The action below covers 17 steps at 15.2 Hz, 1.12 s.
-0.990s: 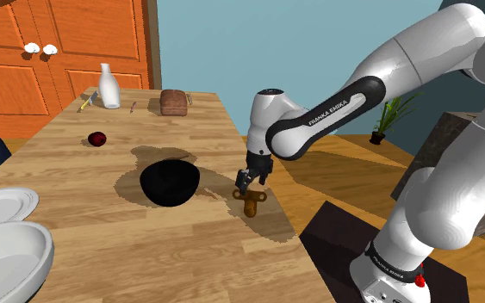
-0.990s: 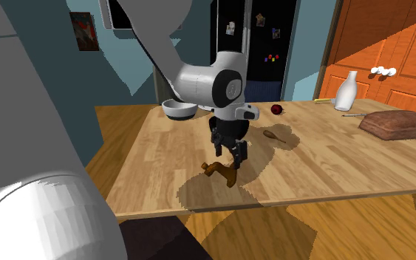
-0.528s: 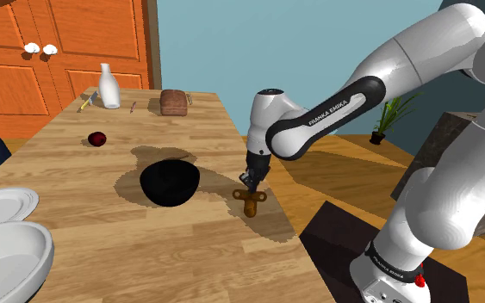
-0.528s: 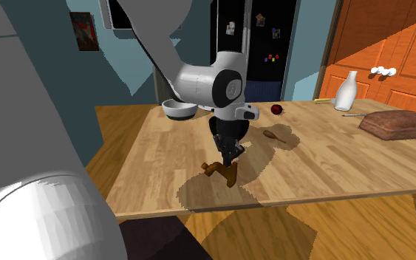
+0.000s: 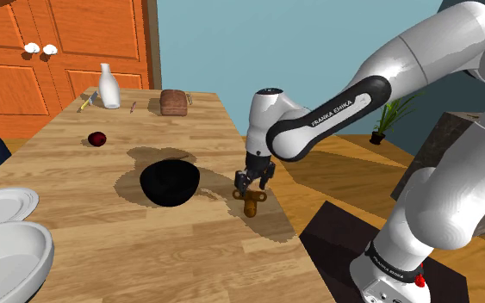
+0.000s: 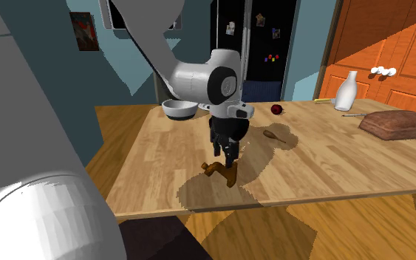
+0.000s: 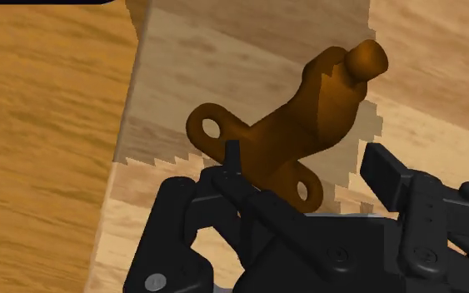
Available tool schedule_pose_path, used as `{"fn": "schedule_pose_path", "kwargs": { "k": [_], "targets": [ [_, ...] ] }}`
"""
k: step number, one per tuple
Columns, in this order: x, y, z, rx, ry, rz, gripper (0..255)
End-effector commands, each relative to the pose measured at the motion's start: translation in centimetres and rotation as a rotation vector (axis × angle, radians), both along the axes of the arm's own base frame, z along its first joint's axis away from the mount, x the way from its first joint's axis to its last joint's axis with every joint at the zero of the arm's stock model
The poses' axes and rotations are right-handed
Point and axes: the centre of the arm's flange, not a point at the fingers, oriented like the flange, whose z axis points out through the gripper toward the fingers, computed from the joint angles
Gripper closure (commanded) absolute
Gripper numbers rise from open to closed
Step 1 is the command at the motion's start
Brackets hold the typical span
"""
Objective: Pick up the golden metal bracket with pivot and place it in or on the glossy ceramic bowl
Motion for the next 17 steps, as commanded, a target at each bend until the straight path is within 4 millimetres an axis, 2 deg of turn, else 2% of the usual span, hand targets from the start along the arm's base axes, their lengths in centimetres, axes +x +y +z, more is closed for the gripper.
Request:
{"fn": "schedule_pose_path", "kwargs": {
  "k": [1,2,3,4,5,12,17],
  "targets": [
    [0.0,0.0,0.0,0.0,0.0,0.0,0],
    [0.0,0.0,0.0,0.0,0.0,0.0,0],
    [0.0,0.0,0.0,-0.002,-0.003,-0.126,0],
    [0.0,0.0,0.0,-0.002,-0.003,-0.126,0],
    [1.9,-2.4,-1.1,0.098,0.113,-0.604,0],
    [1.5,-2.0,-4.7,0.098,0.113,-0.604,0],
    [1.5,-2.0,-5.0,0.098,0.113,-0.604,0]
  ]
}}
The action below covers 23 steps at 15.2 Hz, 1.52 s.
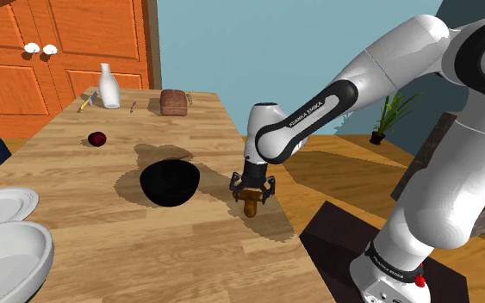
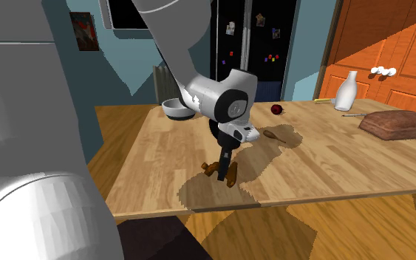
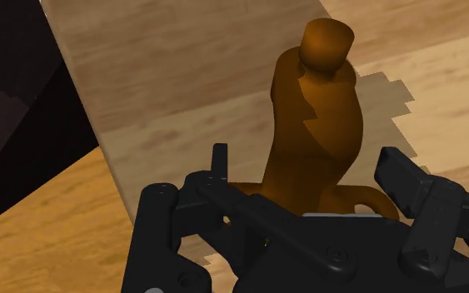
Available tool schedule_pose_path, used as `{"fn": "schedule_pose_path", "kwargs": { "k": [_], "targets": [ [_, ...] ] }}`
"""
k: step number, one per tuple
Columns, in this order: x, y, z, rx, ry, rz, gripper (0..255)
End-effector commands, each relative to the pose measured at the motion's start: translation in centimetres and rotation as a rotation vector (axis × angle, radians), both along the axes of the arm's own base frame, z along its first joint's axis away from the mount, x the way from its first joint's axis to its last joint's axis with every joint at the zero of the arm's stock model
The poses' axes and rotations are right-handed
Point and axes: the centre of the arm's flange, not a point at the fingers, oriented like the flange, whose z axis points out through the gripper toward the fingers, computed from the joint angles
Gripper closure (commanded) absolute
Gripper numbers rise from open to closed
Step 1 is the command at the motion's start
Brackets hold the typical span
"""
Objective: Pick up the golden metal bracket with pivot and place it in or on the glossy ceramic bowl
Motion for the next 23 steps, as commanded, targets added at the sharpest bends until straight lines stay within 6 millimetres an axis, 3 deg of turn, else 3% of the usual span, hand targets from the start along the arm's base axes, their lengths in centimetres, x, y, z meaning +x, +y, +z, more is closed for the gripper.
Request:
{"fn": "schedule_pose_path", "kwargs": {
  "k": [1,3,4,13,23],
  "targets": [
    [0.0,0.0,0.0,0.0,0.0,0.0,0],
    [0.0,0.0,0.0,0.0,0.0,0.0,0],
    [0.0,0.0,0.0,0.0,0.0,0.0,255],
    [0.0,0.0,0.0,0.0,0.0,0.0,255],
    [0.0,0.0,5.2,0.0,0.0,0.0,255]
  ]
}}
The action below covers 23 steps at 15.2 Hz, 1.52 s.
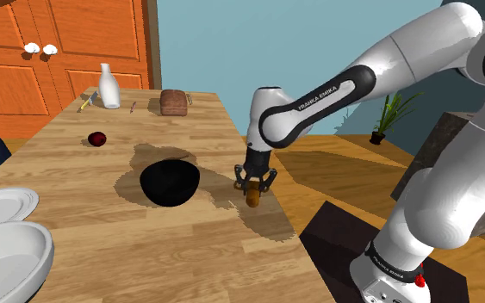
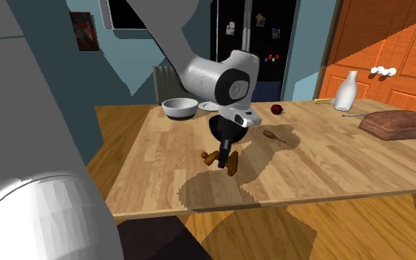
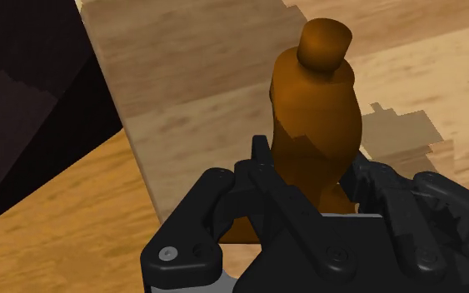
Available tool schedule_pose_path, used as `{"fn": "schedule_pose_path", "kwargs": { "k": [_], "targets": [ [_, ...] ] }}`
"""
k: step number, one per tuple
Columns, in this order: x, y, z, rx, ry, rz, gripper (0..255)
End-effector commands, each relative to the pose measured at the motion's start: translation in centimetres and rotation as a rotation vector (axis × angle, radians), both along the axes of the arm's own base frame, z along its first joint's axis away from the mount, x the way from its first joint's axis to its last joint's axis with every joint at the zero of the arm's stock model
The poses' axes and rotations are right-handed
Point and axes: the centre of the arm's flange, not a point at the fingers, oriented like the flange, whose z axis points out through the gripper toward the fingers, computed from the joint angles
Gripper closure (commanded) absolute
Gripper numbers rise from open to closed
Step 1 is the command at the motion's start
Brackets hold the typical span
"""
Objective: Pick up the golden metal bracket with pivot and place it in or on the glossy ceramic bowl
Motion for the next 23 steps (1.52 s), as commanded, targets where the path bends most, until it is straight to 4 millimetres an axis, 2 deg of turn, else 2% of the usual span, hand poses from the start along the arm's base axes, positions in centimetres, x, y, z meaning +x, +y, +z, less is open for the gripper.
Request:
{"fn": "schedule_pose_path", "kwargs": {
  "k": [1,23],
  "targets": [
    [0.1,0.1,1.1,0.0,0.001,0.0,255],
    [0.1,0.1,12.5,0.0,0.001,0.0,255]
  ]
}}
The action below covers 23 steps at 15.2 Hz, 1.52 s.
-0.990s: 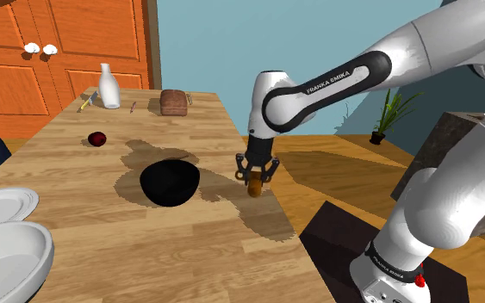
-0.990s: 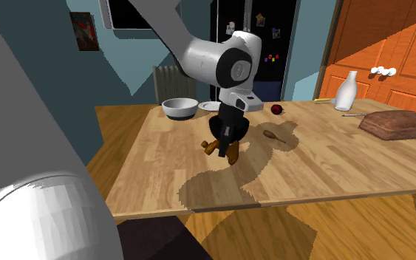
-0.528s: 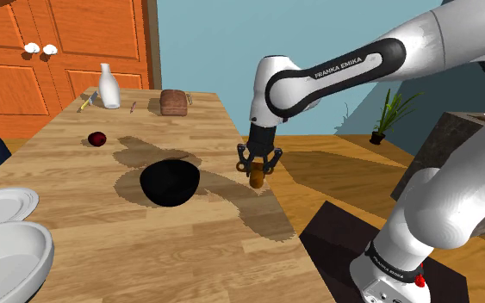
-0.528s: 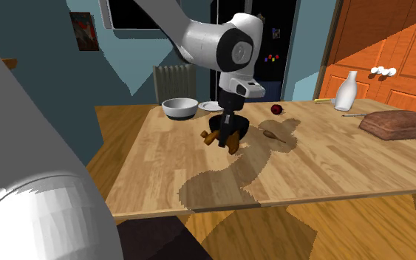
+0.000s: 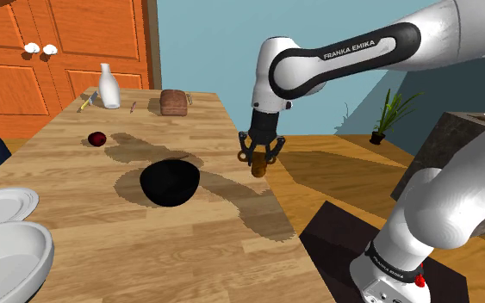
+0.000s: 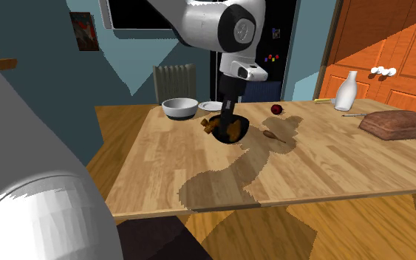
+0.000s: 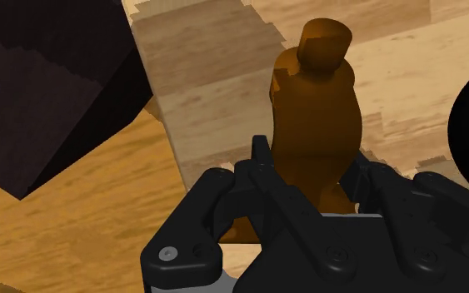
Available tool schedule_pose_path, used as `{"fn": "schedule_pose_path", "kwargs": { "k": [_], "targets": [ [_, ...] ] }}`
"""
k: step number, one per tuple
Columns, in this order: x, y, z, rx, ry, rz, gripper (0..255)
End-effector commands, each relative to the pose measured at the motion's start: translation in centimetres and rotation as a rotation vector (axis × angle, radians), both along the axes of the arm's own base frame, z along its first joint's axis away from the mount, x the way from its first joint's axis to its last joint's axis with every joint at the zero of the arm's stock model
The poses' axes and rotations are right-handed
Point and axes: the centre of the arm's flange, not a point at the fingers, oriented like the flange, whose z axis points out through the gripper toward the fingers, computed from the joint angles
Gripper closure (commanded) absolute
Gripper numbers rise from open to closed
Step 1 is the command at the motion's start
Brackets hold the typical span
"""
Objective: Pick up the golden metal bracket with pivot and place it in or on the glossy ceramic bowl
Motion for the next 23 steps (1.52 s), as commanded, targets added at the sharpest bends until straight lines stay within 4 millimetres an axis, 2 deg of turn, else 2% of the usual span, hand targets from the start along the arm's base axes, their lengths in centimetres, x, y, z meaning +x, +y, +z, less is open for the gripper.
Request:
{"fn": "schedule_pose_path", "kwargs": {
  "k": [1,20,23],
  "targets": [
    [1.0,0.8,0.5,0.0,0.0,0.0,255],
    [21.3,15.6,0.4,0.0,0.0,0.0,255],
    [21.8,16.0,-0.7,0.0,0.0,0.0,255]
  ]
}}
